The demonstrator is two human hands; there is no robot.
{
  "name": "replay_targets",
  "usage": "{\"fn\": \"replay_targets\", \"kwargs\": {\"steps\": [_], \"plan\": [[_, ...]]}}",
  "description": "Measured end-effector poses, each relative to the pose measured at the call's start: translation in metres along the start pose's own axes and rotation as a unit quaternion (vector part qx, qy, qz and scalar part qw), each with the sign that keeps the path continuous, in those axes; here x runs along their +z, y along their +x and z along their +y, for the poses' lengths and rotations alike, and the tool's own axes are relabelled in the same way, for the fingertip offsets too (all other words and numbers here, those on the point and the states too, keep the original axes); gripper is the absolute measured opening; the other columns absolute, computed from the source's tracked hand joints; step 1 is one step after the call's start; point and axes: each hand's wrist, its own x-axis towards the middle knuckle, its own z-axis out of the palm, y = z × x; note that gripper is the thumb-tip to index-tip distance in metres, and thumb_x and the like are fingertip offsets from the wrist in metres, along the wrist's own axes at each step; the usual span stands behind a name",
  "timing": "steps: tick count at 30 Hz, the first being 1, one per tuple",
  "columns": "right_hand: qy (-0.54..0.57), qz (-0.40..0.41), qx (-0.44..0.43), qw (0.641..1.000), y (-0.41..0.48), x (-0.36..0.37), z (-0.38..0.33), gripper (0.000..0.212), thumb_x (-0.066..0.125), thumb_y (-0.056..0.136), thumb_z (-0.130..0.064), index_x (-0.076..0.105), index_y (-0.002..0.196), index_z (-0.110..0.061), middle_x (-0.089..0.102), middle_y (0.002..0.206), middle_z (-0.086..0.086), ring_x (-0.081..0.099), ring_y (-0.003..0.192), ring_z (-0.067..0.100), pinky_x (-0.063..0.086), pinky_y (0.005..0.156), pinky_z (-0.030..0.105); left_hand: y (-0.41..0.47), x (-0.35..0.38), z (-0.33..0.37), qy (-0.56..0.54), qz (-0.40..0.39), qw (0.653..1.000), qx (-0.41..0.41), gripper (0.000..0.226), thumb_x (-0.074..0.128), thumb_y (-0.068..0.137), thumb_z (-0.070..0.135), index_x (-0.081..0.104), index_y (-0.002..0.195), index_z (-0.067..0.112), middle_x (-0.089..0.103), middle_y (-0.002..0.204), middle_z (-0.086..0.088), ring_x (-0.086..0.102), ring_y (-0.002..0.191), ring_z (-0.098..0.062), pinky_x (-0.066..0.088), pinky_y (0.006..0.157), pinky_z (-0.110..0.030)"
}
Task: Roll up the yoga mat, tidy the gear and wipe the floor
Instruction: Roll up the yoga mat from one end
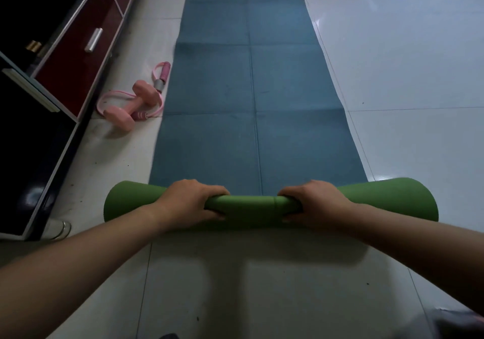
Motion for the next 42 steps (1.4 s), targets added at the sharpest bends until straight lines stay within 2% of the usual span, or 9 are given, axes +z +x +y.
{"fn": "replay_targets", "kwargs": {"steps": [4,9,12,19,24,29,32,36,42], "plan": [[0.045,-0.06,0.01,0.997,-0.002,-0.002,0.003,0.046,0.07,0.074,-0.049,0.056,0.114,-0.031,0.066,0.103,-0.002,0.058,0.097,0.021,0.041,0.071,0.029,0.002,0.002,0.001,-0.036,-0.067,0.997,-0.008,0.048,0.064,0.075,0.058,0.05,0.119,0.044,0.064,0.105,0.014,0.058,0.097,-0.012,0.037,0.072,-0.024],[0.068,-0.075,0.046,0.994,0.023,0.011,0.018,0.077,0.072,0.069,-0.055,0.04,0.134,-0.03,0.051,0.132,-0.005,0.047,0.119,0.019,0.041,0.096,0.036,0.009,0.017,-0.012,-0.055,-0.047,0.997,-0.023,0.072,0.062,0.078,0.055,0.03,0.14,0.04,0.041,0.141,0.012,0.041,0.127,-0.012,0.035,0.103,-0.031],[0.062,-0.039,0.079,0.994,0.036,0.017,0.025,0.08,0.071,0.071,-0.056,0.038,0.137,-0.027,0.046,0.136,-0.002,0.045,0.123,0.021,0.039,0.1,0.038,0.008,0.029,-0.014,0.029,0.01,0.999,0.016,0.065,0.053,0.086,0.052,0.025,0.143,0.039,0.027,0.152,0.002,0.028,0.137,-0.02,0.025,0.11,-0.036],[0.046,0.068,0.108,0.991,0.044,0.02,0.028,0.069,0.061,0.077,-0.06,0.043,0.135,-0.027,0.043,0.14,-0.002,0.042,0.127,0.021,0.033,0.106,0.039,0.013,0.047,-0.01,0.09,-0.066,0.993,-0.03,0.091,0.015,0.067,0.081,-0.014,0.143,0.041,-0.016,0.156,0.005,-0.013,0.143,-0.02,-0.001,0.113,-0.05],[0.03,0.029,0.044,0.998,0.038,0.032,0.007,0.076,0.054,0.078,-0.064,0.033,0.141,-0.028,0.027,0.151,-0.001,0.024,0.138,0.019,0.018,0.115,0.042,0.036,0.035,-0.022,0.057,-0.079,0.994,-0.048,0.078,0.039,0.085,0.065,-0.008,0.144,0.043,-0.014,0.156,0.006,-0.009,0.143,-0.017,0.004,0.114,-0.054],[0.022,0.015,0.064,0.998,0.054,0.033,0.012,0.091,0.054,0.075,-0.069,0.017,0.147,-0.028,0.014,0.156,-0.004,0.01,0.143,0.017,0.008,0.117,0.045,0.04,0.033,-0.019,0.029,0.0,0.999,-0.043,0.062,0.033,0.09,0.059,0.012,0.145,0.041,0.001,0.157,0.007,0.0,0.144,-0.014,0.007,0.114,-0.052],[0.024,0.028,0.092,0.995,0.066,0.029,0.017,0.089,0.053,0.076,-0.069,0.017,0.146,-0.028,0.014,0.156,-0.005,0.009,0.144,0.017,0.009,0.116,0.049,0.033,0.04,-0.008,0.04,-0.005,0.999,-0.028,0.085,0.016,0.071,0.078,0.006,0.146,0.039,-0.001,0.157,0.007,-0.002,0.144,-0.014,0.004,0.114,-0.053],[0.051,0.057,0.102,0.992,0.071,0.026,0.017,0.084,0.053,0.078,-0.066,0.023,0.145,-0.025,0.021,0.154,-0.001,0.018,0.141,0.018,0.016,0.115,0.046,0.037,0.042,-0.013,0.065,-0.036,0.997,-0.028,0.101,0.053,0.071,0.071,-0.006,0.146,0.038,-0.01,0.156,0.009,-0.006,0.144,-0.015,0.001,0.113,-0.053],[0.016,0.037,0.029,0.999,0.055,0.019,0.03,0.11,0.039,0.059,-0.086,0.02,0.147,-0.022,0.021,0.154,-0.002,0.018,0.141,0.017,0.007,0.116,0.04,0.06,0.024,-0.03,0.028,0.027,0.999,-0.015,0.091,0.06,0.074,0.062,0.011,0.146,0.038,0.02,0.153,0.01,0.021,0.139,-0.013,0.017,0.113,-0.046]]}}
